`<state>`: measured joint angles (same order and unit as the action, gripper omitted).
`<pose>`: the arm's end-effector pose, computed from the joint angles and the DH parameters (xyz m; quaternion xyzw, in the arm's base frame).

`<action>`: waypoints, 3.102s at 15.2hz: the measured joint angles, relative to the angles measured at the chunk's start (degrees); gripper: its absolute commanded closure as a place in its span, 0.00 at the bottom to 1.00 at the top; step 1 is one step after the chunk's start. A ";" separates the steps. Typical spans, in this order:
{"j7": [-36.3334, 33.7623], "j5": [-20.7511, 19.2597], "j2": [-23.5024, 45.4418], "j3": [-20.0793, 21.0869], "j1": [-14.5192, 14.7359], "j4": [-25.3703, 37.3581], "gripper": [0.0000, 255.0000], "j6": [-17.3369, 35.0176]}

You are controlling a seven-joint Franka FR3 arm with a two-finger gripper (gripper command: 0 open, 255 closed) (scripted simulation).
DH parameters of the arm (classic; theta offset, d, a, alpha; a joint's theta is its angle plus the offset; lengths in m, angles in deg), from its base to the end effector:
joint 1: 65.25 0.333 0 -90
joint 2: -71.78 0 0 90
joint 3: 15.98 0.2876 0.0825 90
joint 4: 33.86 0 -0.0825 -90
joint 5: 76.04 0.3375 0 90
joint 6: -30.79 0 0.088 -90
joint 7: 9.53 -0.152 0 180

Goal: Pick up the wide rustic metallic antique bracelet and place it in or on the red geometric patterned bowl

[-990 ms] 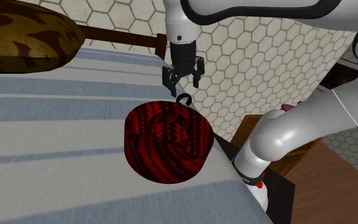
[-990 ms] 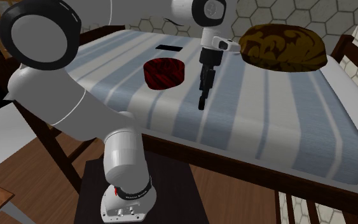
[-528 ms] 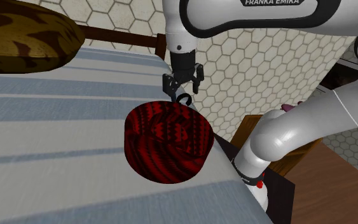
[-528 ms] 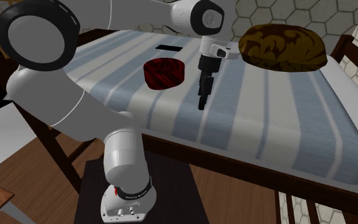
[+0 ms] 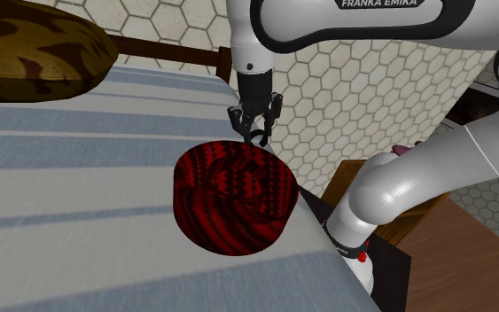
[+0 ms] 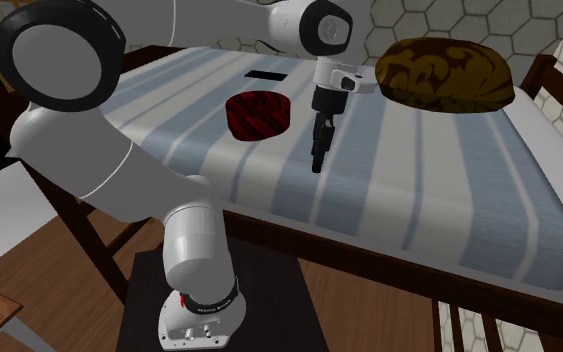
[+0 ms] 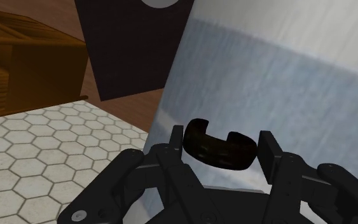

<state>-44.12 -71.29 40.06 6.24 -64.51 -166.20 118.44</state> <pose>0.2899 0.1456 0.4566 0.9796 -0.1430 -0.0879 0.1104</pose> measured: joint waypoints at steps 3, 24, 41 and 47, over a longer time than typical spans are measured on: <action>0.00 0.00 0.00 0.00 0.00 0.00 1.00 0.00; 0.59 -1.22 1.18 -1.20 -0.74 13.04 1.00 -11.84; -0.10 -2.45 6.10 -0.88 -1.65 30.05 1.00 -24.10; -8.40 1.95 6.55 4.86 -0.03 32.97 1.00 -26.32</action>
<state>-52.52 -69.33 46.61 11.10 -64.54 -133.23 92.13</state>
